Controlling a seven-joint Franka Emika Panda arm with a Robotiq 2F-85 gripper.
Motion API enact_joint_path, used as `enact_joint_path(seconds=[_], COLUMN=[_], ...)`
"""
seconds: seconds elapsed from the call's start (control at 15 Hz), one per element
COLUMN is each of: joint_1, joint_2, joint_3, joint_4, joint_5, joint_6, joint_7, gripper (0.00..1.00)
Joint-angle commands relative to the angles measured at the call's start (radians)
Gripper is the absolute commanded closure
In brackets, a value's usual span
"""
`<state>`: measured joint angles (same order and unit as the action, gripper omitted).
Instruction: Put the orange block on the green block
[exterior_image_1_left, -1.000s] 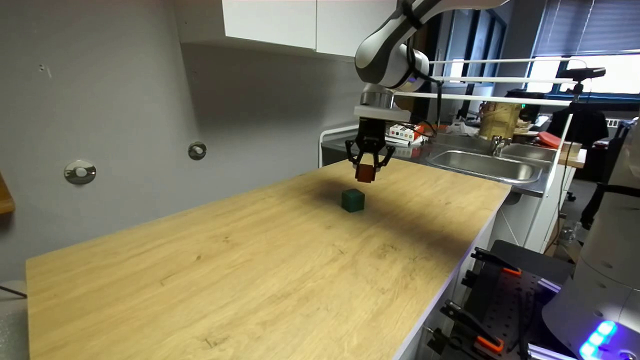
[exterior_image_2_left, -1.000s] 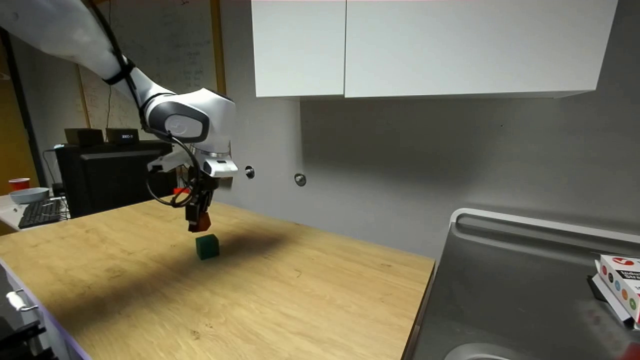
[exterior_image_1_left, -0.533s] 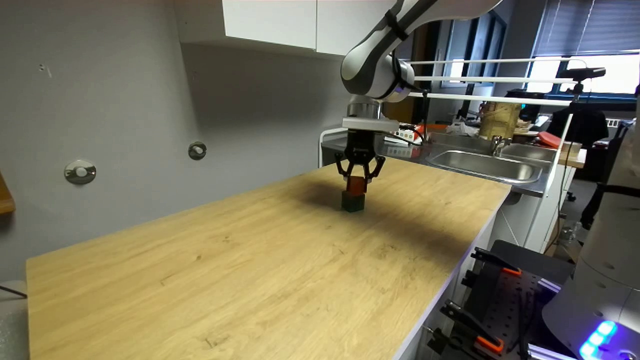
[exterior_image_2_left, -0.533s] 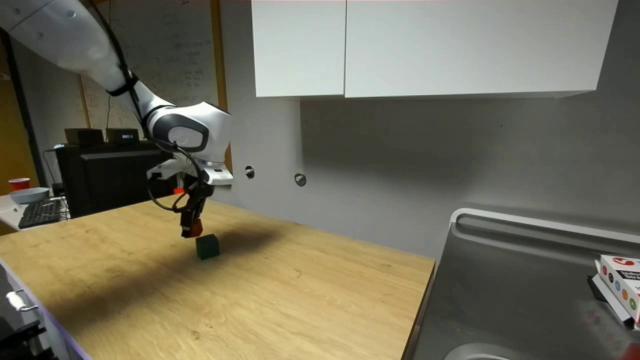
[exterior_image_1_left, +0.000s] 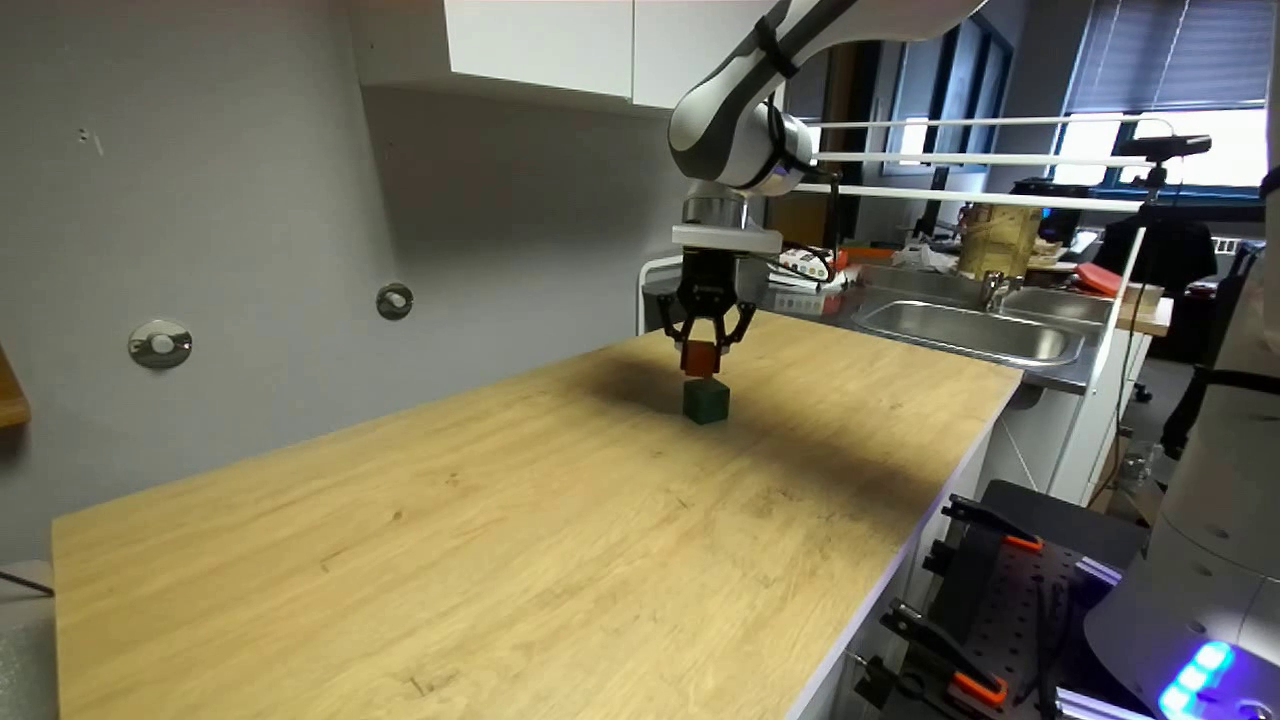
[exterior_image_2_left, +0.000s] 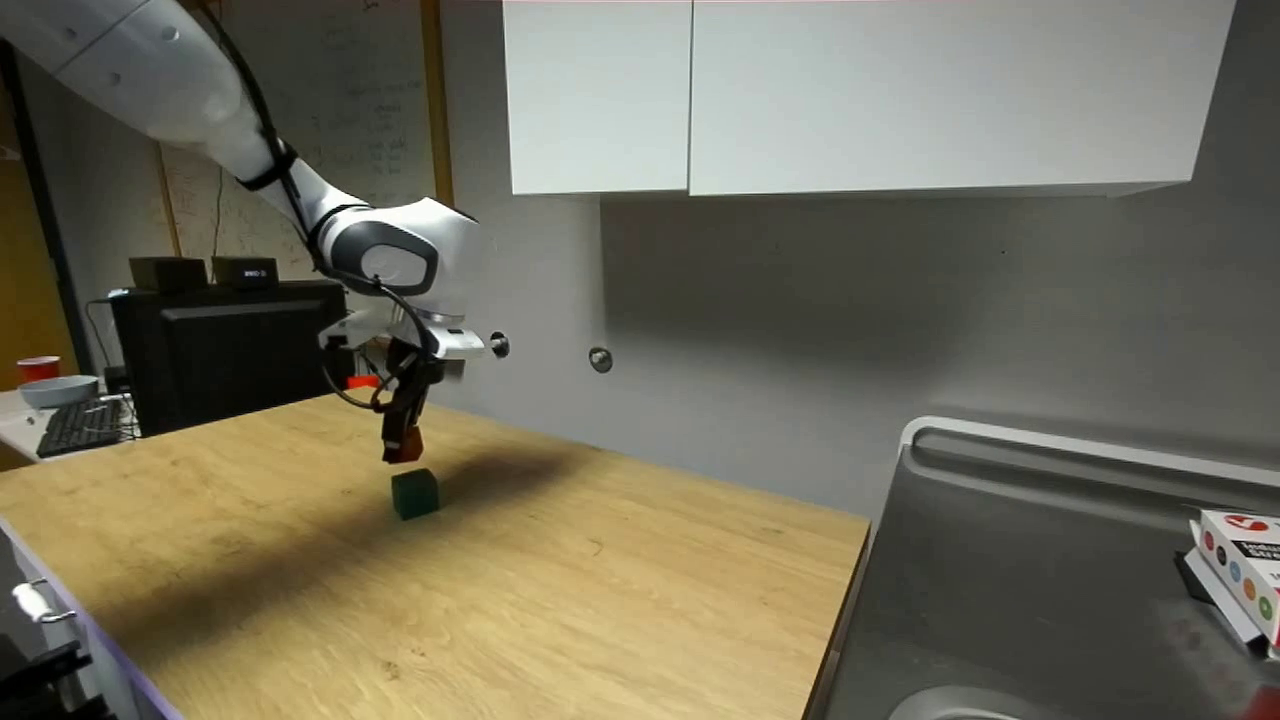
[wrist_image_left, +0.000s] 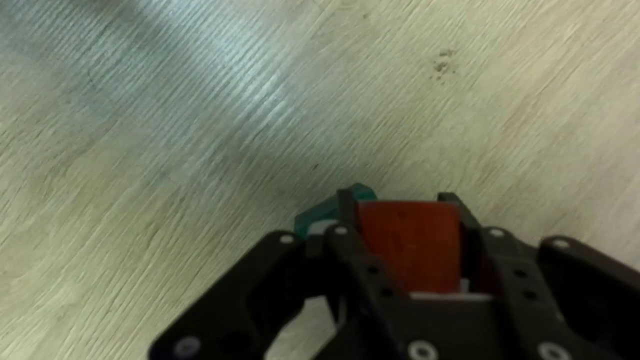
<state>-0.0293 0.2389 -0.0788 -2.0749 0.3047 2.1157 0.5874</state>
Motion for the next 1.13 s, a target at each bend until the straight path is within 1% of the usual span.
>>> enact_joint_path(seconds=[0.0,0.47,0.53,0.6,0.67,0.73,0.8,0.87,0.93,1.07], joint_1=[-0.006,-0.011,-0.011,-0.011,-0.012,-0.012,-0.012,-0.012,-0.010,-0.007], joint_2=[0.028,0.078,0.084,0.086,0.086,0.087,0.087,0.087,0.084,0.074], joint_3=[-0.008,-0.023,-0.024,-0.024,-0.025,-0.024,-0.024,-0.024,-0.024,-0.025], joint_4=[0.051,0.061,0.064,0.067,0.072,0.075,0.077,0.081,0.083,0.086], joint_5=[-0.010,-0.010,-0.010,-0.009,-0.007,-0.005,-0.005,-0.006,-0.011,-0.015], joint_6=[-0.040,-0.043,-0.046,-0.050,-0.059,-0.063,-0.067,-0.073,-0.084,-0.105], joint_7=[0.008,0.009,0.010,0.007,0.004,0.001,0.000,0.000,0.000,0.007], gripper=[0.82,0.82,0.32,0.31,0.28,0.19,0.12,0.04,0.00,0.00])
